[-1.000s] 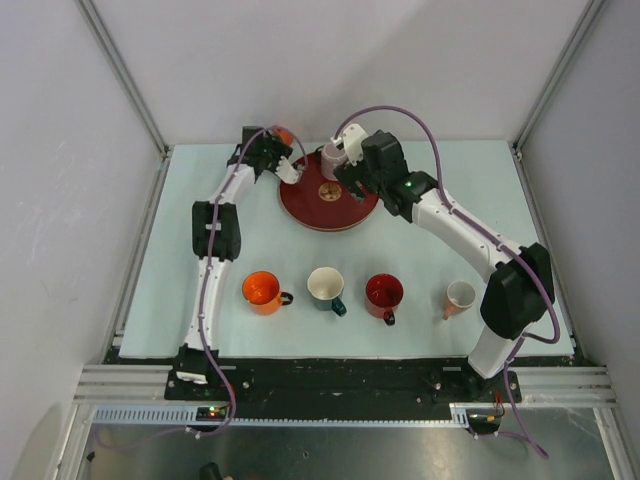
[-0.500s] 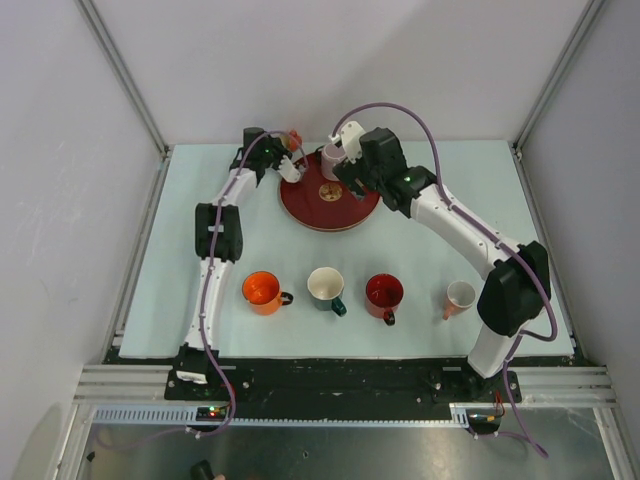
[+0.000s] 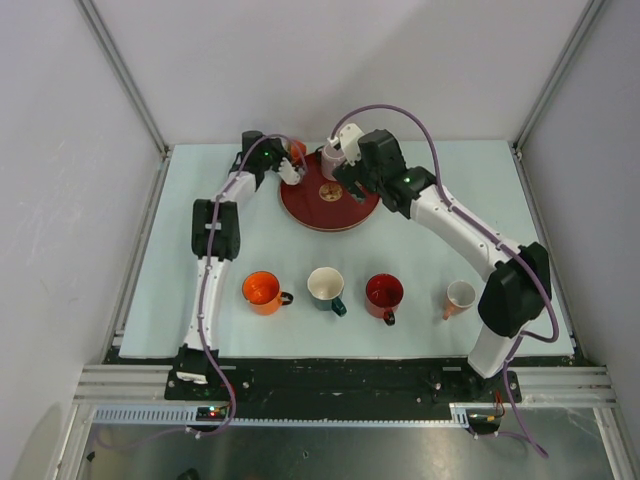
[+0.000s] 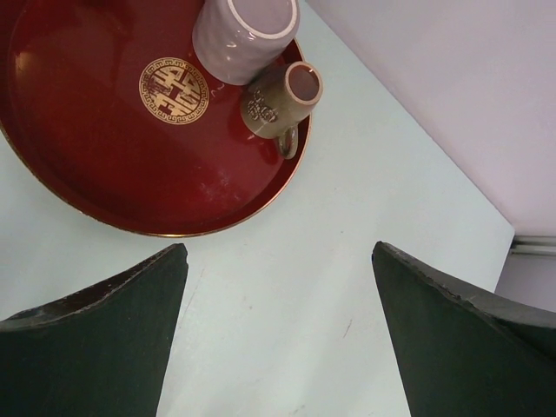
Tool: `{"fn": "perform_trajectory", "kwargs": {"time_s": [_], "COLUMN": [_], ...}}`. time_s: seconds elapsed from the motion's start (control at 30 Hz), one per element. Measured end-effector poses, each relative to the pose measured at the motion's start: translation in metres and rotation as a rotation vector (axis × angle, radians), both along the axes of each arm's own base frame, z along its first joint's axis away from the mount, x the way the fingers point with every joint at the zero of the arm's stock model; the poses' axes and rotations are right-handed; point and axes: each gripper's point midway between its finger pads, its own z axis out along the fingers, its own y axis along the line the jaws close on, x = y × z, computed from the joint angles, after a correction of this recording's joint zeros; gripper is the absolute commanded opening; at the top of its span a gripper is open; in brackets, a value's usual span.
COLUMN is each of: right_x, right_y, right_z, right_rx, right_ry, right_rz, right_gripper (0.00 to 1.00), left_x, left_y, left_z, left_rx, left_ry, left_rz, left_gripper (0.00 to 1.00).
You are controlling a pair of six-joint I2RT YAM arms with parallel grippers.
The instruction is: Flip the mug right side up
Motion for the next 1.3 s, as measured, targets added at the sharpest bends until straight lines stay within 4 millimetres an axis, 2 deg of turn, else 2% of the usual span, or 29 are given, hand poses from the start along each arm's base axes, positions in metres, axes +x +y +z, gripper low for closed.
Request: {"fn": "perform_trajectory", "kwargs": {"time_s": [0.07, 0.2, 0.33, 0.47, 0.57, 0.77, 0.83, 0.9, 0.97, 1.03, 1.13, 1.3], "right_x": [-0.001, -0.005, -0.008, -0.009, -0.010, -0.010, -0.010, -0.011, -0.012, -0.013, -0.013, -0.014], "right_y": [0.001, 0.002, 0.001, 0.001, 0.000, 0.000, 0.000, 0.000, 0.000, 0.001, 0.003, 0.008], "right_z": [0.002, 0.010, 0.016, 0.012, 0.010, 0.009, 0.009, 0.008, 0.007, 0.005, 0.003, 0.000], "right_rx": [0.001, 0.000, -0.004, -0.010, -0.014, -0.015, -0.016, -0.018, -0.019, -0.021, -0.021, -0.030], "right_ry": [-0.004, -0.021, -0.035, -0.029, -0.024, -0.022, -0.020, -0.017, -0.012, -0.004, 0.003, 0.020], "right_rz": [0.001, 0.007, 0.009, 0.008, 0.008, 0.008, 0.009, 0.010, 0.013, 0.019, 0.026, 0.038], "right_gripper": [0.92, 0.92, 0.92, 0.92, 0.92, 0.92, 0.92, 0.91, 0.91, 0.91, 0.91, 0.91], "left_x": [-0.006, -0.012, -0.011, -0.013, -0.017, -0.025, -0.025, -0.024, -0.025, -0.028, -0.028, -0.020], "left_y": [0.001, 0.007, 0.016, 0.023, 0.027, 0.024, 0.020, 0.015, 0.009, 0.003, -0.003, -0.003], "left_z": [-0.003, -0.003, 0.007, 0.023, 0.043, 0.088, 0.111, 0.143, 0.165, 0.178, 0.172, 0.132], "left_rx": [0.005, -0.002, -0.068, -0.183, -0.283, -0.566, -0.732, -0.922, -1.089, -1.255, -1.475, -1.805], "left_ry": [0.019, 0.047, 0.065, 0.105, 0.140, 0.289, 0.349, 0.387, 0.436, 0.503, 0.632, 0.851], "left_rz": [-0.001, 0.021, 0.078, 0.138, 0.179, 0.261, 0.299, 0.320, 0.333, 0.344, 0.389, 0.505], "left_gripper": [0.07, 0.30, 0.54, 0.68, 0.72, 0.79, 0.80, 0.81, 0.82, 0.81, 0.78, 0.71]}}
